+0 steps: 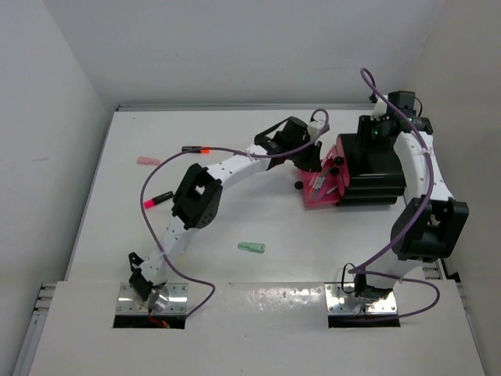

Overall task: Sort the stationery into containers
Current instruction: Place the pen in the drawer.

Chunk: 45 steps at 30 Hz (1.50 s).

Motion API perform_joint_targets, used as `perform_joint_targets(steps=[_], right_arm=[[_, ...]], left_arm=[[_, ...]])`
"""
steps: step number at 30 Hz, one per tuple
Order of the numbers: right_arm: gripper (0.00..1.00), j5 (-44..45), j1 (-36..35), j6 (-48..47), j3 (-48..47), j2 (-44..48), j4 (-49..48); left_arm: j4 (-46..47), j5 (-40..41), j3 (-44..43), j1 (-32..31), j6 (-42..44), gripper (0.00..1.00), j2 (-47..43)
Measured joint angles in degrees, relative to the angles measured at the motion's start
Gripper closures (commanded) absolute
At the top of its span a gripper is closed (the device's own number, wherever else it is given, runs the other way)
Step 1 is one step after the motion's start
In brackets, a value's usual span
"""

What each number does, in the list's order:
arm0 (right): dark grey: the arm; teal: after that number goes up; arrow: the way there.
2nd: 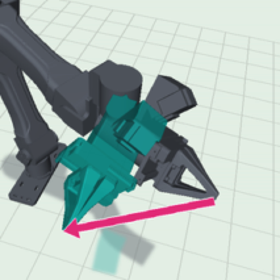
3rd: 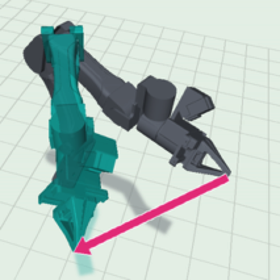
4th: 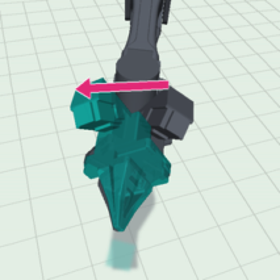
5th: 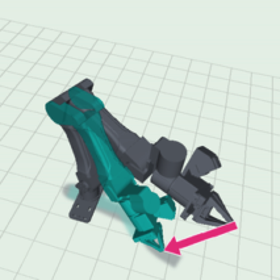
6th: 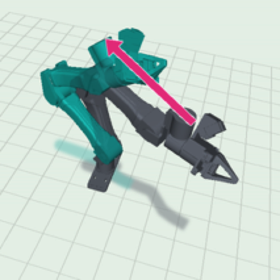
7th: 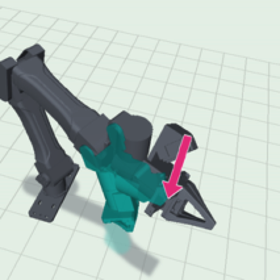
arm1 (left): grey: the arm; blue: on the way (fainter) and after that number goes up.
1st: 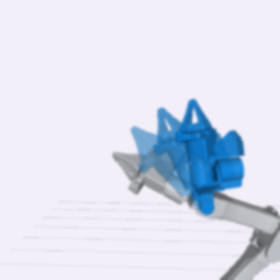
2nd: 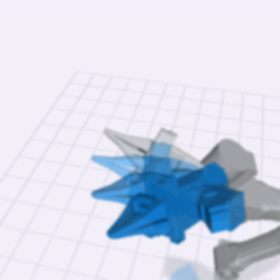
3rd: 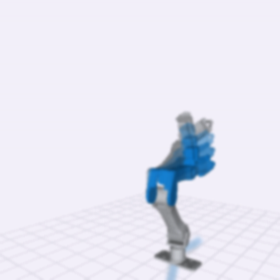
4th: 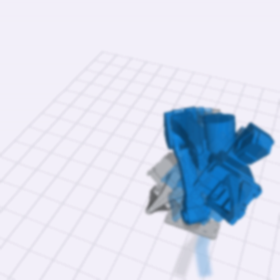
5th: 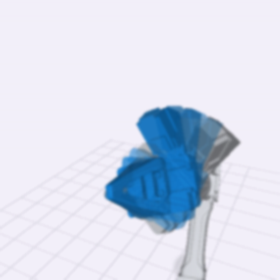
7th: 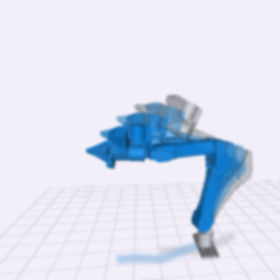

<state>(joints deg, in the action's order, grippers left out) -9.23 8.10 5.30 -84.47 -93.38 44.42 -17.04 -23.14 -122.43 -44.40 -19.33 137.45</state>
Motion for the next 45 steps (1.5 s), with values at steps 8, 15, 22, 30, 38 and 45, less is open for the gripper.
perform_joint_targets(steps=[8, 15, 22, 30, 38, 45], right_arm=[[0.55, 0.0, 0.0, -0.02, -0.11, -0.07, 0.09], [0.55, 0.02, 0.0, -0.09, -0.28, -0.17, 0.26], [0.55, 0.02, 0.0, -0.09, -0.28, -0.17, 0.26], [0.55, 0.02, 0.0, -0.11, -0.28, -0.17, 0.26], [0.66, 0.13, 0.0, -0.87, -0.22, -0.17, 0.26], [0.79, 0.46, 0.0, -1.25, 0.76, 0.24, -0.68]], left_arm=[[1.33, 0.74, 0.28, -0.57, -3.34, 1.0, 1.79], [3.45, 0.44, 4.04, -0.59, -7.8, 1.0, 1.86], [4.2, 0.37, 6.12, -0.61, -10.45, 0.84, 1.86], [4.74, 0.5, 7.23, -0.61, -10.91, 0.64, 1.7], [8.26, -0.48, 18.73, 1.33, -11.72, 0.89, -11.72], [11.32, 1.57, 33.0, 6.19, -10.21, 1.0, -28.41]])
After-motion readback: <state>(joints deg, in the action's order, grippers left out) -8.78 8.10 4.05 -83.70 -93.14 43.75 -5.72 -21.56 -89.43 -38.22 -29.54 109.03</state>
